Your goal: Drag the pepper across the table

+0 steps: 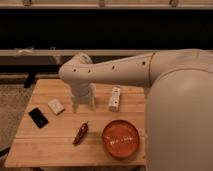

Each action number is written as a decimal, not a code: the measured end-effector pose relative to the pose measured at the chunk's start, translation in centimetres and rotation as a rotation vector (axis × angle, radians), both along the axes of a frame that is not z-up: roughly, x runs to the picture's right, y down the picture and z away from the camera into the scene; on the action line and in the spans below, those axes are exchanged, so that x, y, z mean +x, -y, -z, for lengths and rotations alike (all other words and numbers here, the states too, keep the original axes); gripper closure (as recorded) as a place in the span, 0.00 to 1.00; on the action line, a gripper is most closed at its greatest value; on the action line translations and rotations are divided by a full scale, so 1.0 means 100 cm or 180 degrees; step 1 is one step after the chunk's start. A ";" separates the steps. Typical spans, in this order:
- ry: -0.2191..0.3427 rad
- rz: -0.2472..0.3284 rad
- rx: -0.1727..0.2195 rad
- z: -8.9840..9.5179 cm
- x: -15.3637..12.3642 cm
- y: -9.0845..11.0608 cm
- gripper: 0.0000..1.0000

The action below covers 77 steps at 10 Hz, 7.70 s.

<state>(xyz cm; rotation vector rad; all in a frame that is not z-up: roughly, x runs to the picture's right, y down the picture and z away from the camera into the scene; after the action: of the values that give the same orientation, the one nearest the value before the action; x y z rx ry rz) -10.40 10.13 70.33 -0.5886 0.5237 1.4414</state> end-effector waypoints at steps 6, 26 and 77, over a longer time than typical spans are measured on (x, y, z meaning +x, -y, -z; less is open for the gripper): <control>0.0000 0.0000 0.0000 0.000 0.000 0.000 0.35; 0.0000 0.0001 0.0000 0.000 0.000 0.000 0.35; -0.0516 -0.0449 0.0009 -0.120 -0.029 -0.109 0.53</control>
<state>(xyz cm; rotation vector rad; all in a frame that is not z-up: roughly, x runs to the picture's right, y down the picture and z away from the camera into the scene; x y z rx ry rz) -13.33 21.05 82.36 -0.5171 0.6173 1.6327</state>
